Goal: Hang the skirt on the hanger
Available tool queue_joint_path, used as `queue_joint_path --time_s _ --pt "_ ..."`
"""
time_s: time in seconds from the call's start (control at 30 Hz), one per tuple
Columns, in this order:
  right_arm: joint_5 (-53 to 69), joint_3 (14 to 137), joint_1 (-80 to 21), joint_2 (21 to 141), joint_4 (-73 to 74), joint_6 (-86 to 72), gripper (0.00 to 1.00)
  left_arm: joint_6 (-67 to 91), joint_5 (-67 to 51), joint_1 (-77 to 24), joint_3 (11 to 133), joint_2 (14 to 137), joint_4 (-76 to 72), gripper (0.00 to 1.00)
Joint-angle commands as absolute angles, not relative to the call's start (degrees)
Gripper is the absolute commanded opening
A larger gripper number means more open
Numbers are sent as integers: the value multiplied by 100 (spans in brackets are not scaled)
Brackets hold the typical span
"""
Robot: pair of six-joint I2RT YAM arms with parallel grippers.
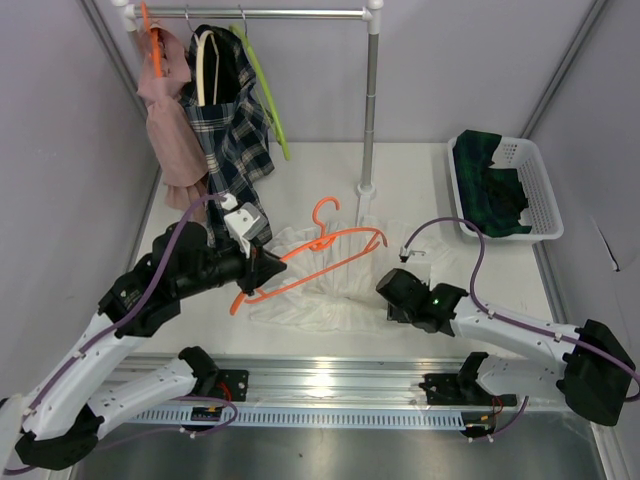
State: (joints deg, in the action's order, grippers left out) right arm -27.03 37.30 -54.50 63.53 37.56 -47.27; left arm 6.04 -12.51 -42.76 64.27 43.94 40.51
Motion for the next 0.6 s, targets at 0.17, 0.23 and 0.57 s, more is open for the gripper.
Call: queue_joint_path --time_s 0.17,0.23,0.57 --pt "-3120 3911 -5353 6680 3393 -4571 47 677 -1397 -4324 6319 4157 4174 0" --pt "-3155 3955 -5309 6689 3393 -4535 41 651 -1389 -4324 6345 4122 4271 0" --pt "-3199 4315 -5107 6645 3507 -4360 26 448 -1907 -4333 6267 3911 4746 0"
